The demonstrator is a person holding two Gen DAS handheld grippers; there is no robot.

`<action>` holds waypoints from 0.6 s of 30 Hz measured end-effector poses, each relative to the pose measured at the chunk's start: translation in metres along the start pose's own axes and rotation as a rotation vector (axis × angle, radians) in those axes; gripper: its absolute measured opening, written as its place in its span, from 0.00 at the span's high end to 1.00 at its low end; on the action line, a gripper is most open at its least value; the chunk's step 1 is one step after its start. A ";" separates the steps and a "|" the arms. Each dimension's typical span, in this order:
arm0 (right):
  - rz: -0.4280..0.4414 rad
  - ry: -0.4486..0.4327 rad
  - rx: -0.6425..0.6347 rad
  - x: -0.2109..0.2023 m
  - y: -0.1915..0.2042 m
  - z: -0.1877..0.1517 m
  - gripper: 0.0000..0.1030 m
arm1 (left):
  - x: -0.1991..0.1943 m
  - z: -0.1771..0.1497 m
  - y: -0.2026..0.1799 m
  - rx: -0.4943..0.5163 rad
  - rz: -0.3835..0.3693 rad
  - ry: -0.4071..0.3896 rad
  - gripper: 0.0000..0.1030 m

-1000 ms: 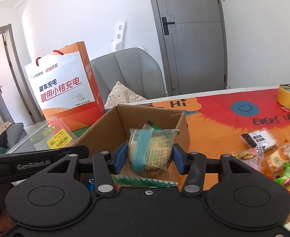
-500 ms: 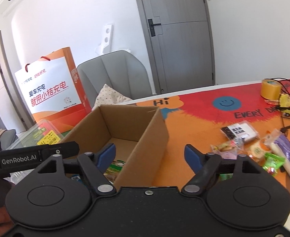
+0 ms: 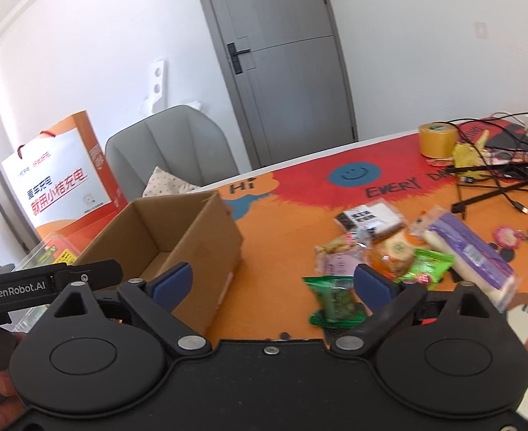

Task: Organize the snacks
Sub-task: 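Move both tools back toward the snack pile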

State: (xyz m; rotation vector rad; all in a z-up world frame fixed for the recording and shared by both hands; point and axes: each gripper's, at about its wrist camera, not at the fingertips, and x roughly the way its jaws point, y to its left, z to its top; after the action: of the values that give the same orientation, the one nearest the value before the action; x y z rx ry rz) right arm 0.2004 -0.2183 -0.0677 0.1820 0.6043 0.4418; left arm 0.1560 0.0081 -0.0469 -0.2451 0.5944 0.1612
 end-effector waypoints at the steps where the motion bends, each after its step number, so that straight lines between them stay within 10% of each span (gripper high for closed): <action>1: -0.006 -0.002 0.005 -0.002 -0.004 0.000 0.02 | 0.000 -0.001 -0.004 0.007 -0.002 -0.001 0.07; 18: -0.107 -0.052 0.101 -0.038 -0.078 -0.006 0.00 | 0.004 -0.010 -0.068 0.065 -0.096 0.010 0.07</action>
State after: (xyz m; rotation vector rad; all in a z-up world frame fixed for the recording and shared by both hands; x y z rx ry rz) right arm 0.1959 -0.3048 -0.0758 0.2550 0.5830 0.3027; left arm 0.1693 -0.0590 -0.0449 -0.2112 0.5959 0.0476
